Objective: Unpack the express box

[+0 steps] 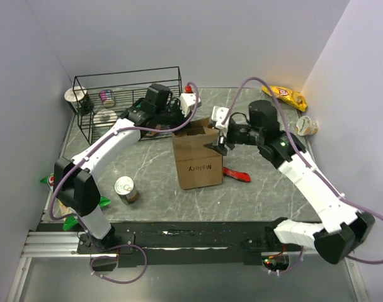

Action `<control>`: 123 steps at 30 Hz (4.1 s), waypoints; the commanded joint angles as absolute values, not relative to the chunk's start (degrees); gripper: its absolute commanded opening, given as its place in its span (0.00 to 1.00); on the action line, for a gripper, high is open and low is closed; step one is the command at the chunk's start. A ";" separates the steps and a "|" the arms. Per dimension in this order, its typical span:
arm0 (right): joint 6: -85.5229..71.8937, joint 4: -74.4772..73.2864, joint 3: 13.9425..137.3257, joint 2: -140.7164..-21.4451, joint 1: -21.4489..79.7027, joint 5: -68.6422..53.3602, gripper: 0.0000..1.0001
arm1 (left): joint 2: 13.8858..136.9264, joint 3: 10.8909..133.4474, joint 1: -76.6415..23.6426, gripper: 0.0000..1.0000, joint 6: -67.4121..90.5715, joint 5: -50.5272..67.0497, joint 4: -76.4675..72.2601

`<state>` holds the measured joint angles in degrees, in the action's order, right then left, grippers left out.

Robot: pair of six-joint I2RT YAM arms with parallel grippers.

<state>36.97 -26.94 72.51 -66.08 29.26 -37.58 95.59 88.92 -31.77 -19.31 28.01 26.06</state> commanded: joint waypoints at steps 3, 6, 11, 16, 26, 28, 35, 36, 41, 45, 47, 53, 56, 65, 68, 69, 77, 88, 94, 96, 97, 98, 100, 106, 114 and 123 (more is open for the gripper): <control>42.26 -34.80 75.15 -71.01 29.27 -42.45 0.70 | 92.37 89.83 -32.08 0.01 -18.81 29.44 24.61; 45.51 -35.86 73.84 -71.11 30.05 -39.40 0.59 | 92.29 89.47 -31.73 0.01 -17.67 30.84 24.78; 53.86 -21.92 56.15 -58.92 34.36 -28.32 0.09 | 92.72 90.00 -29.98 0.01 -13.29 33.82 25.22; 65.39 -7.92 38.07 -46.07 37.09 -24.44 0.00 | 93.51 88.69 -21.91 0.01 -1.09 59.58 21.37; 63.02 -21.08 43.48 -51.67 36.92 -24.08 0.38 | 93.69 81.21 -20.39 0.01 22.33 72.34 -1.15; 58.81 -24.41 45.69 -53.60 36.65 -22.77 0.49 | 94.48 84.10 -20.39 0.01 18.75 70.93 4.35; 47.13 -34.27 64.12 -58.27 34.37 -26.71 0.64 | 94.40 90.96 -20.39 0.01 10.47 59.34 15.10; 45.98 -34.97 66.25 -59.32 34.02 -26.98 0.64 | 94.13 91.31 -20.48 0.01 9.59 56.80 15.99; 35.27 -27.63 72.86 -61.69 31.38 -25.24 0.69 | 93.17 90.53 -21.27 0.01 6.24 51.07 18.28; 31.73 -20.57 73.39 -66.77 33.83 -18.74 0.69 | 92.73 89.83 -24.16 0.01 4.57 46.50 19.25; 31.21 -21.18 75.84 -70.29 36.29 -10.95 0.69 | 92.73 89.21 -24.96 0.01 5.62 44.04 18.72; 28.91 -17.14 69.88 -72.60 38.32 -3.18 0.72 | 91.50 86.67 -25.75 0.01 9.40 40.34 16.96; 29.88 -14.86 66.45 -72.16 39.20 3.33 0.71 | 90.88 85.17 -25.75 0.01 9.58 40.52 16.61; 29.28 -15.81 69.16 -72.16 35.25 5.63 0.49 | 90.70 83.50 -25.75 0.01 9.67 41.05 16.35; 29.09 -16.61 70.31 -72.60 32.88 4.22 0.47 | 90.88 83.50 -25.66 0.01 9.23 41.48 16.44; 29.18 -16.52 70.05 -72.68 31.65 3.70 0.47 | 90.88 83.41 -25.75 0.01 9.23 41.75 16.26; 19.69 -21.00 72.16 -75.84 22.15 -10.79 0.41 | 91.32 83.23 -25.75 0.01 9.23 43.24 15.65; 21.44 -23.37 74.53 -78.13 20.83 -21.00 0.48 | 92.64 84.29 -25.75 0.01 9.67 45.52 15.12; 8.12 -24.18 73.39 -81.12 10.39 -36.87 0.40 | 93.16 84.46 -25.75 0.01 7.39 47.37 16.17; 0.14 -20.85 72.08 -82.17 7.48 -46.64 0.38 | 93.34 84.81 -25.75 0.01 5.81 47.63 17.48; -1.91 -20.05 71.72 -82.53 5.47 -48.93 0.36 | 93.51 84.99 -25.75 0.01 5.45 47.90 18.01; -3.41 -19.26 71.28 -82.62 4.84 -51.13 0.34 | 93.60 85.08 -25.75 0.01 4.58 48.16 18.37; -4.30 -18.72 71.02 -83.23 3.35 -53.60 0.33 | 93.87 85.25 -25.75 0.01 3.69 49.47 19.42; -12.47 -14.34 69.35 -86.30 0.44 -61.95 0.33 | 95.44 86.31 -25.66 0.01 -1.91 52.64 22.93; -23.27 -7.47 64.60 -93.07 0.26 -59.85 0.38 | 98.70 88.85 -25.58 0.01 -7.82 57.48 27.24; -26.82 -8.16 67.05 -101.42 -0.27 -61.18 0.38 | 100.81 89.30 -25.75 0.01 -7.91 58.45 27.51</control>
<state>-28.29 -4.75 66.54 -96.36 -0.95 -69.52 98.32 90.04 -25.10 -4.08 56.12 21.50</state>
